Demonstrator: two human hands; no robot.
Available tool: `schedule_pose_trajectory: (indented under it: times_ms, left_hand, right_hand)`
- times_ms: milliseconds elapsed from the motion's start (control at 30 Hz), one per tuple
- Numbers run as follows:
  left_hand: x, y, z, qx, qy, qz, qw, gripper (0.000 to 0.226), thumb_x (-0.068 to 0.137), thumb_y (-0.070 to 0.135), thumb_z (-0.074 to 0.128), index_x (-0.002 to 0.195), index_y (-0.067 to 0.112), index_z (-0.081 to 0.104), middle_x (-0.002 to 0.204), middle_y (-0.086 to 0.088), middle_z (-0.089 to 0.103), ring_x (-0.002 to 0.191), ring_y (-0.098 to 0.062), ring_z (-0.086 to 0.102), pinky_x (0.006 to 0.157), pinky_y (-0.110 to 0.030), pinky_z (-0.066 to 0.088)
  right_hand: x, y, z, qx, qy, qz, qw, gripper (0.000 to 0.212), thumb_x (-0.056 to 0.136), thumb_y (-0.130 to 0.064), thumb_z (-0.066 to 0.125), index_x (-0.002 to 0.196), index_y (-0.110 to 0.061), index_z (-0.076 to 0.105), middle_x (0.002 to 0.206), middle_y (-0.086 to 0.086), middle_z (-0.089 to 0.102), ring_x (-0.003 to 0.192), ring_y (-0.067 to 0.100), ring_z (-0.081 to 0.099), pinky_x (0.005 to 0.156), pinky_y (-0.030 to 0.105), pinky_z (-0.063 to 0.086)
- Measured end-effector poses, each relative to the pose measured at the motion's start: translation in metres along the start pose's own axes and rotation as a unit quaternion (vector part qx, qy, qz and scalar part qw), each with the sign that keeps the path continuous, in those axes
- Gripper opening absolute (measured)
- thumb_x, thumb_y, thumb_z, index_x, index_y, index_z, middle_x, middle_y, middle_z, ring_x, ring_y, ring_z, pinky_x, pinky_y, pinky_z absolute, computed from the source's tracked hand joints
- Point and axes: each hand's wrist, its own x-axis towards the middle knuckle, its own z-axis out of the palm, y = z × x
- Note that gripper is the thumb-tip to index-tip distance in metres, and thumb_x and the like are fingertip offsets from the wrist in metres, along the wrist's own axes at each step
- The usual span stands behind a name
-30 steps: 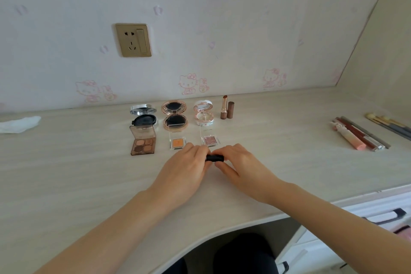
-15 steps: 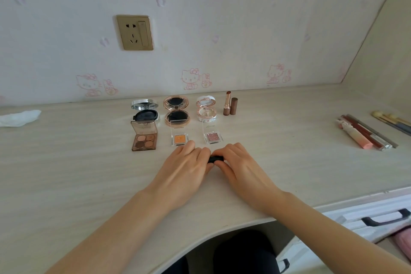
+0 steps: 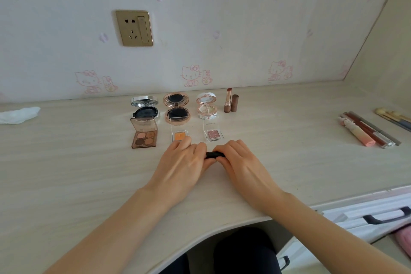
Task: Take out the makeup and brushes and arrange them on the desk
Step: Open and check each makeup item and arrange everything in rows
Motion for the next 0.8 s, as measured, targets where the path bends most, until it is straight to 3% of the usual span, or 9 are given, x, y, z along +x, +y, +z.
schedule_pose_trajectory:
  times_ms: [233, 400, 500, 633, 800]
  left_hand:
    - [0.002, 0.0, 0.0, -0.024, 0.001, -0.016, 1.0, 0.045, 0.089, 0.053, 0.034, 0.076, 0.013, 0.05, 0.065, 0.002, 0.051, 0.069, -0.023, 0.051, 0.057, -0.034, 0.043]
    - [-0.006, -0.01, -0.003, -0.034, -0.001, -0.057, 0.998, 0.045, 0.089, 0.055, 0.034, 0.082, 0.014, 0.051, 0.073, 0.003, 0.052, 0.074, -0.021, 0.049, 0.061, -0.032, 0.043]
    - [-0.009, -0.012, -0.005, -0.059, -0.008, -0.079, 0.995, 0.038, 0.092, 0.048, 0.033, 0.085, 0.014, 0.05, 0.076, 0.003, 0.051, 0.076, -0.02, 0.047, 0.061, -0.032, 0.044]
    - [-0.011, -0.011, -0.008, -0.151, -0.014, -0.117, 0.982, 0.022, 0.094, 0.033, 0.04, 0.094, 0.013, 0.048, 0.083, 0.008, 0.046, 0.081, -0.02, 0.044, 0.065, -0.033, 0.042]
    - [-0.011, -0.004, -0.013, -0.262, 0.002, -0.192, 0.946, 0.013, 0.095, 0.025, 0.05, 0.102, 0.018, 0.042, 0.096, 0.009, 0.053, 0.094, -0.013, 0.048, 0.075, -0.031, 0.045]
  right_hand:
    - [-0.001, -0.001, 0.0, -0.006, 0.006, -0.001, 1.0, 0.03, 0.095, -0.025, 0.041, 0.112, -0.01, 0.06, 0.097, 0.001, 0.058, 0.085, 0.021, 0.052, 0.075, 0.03, 0.043]
    - [-0.005, -0.006, -0.007, 0.036, 0.029, 0.03, 0.999, 0.037, 0.09, -0.013, 0.06, 0.125, -0.015, 0.05, 0.1, -0.004, 0.056, 0.093, 0.015, 0.055, 0.076, 0.027, 0.048]
    - [-0.006, -0.007, -0.01, 0.039, 0.044, 0.044, 0.997, 0.03, 0.087, -0.011, 0.064, 0.115, -0.014, 0.055, 0.101, -0.005, 0.055, 0.092, 0.009, 0.055, 0.075, 0.022, 0.049]
    - [-0.005, -0.003, -0.009, 0.067, 0.088, 0.057, 0.992, 0.022, 0.084, -0.006, 0.067, 0.103, -0.013, 0.061, 0.094, -0.011, 0.048, 0.083, -0.005, 0.047, 0.075, 0.005, 0.038]
    - [-0.005, -0.004, -0.01, 0.093, 0.09, 0.079, 0.988, 0.015, 0.083, -0.011, 0.068, 0.094, -0.013, 0.058, 0.097, -0.006, 0.05, 0.082, 0.004, 0.053, 0.072, 0.014, 0.045]
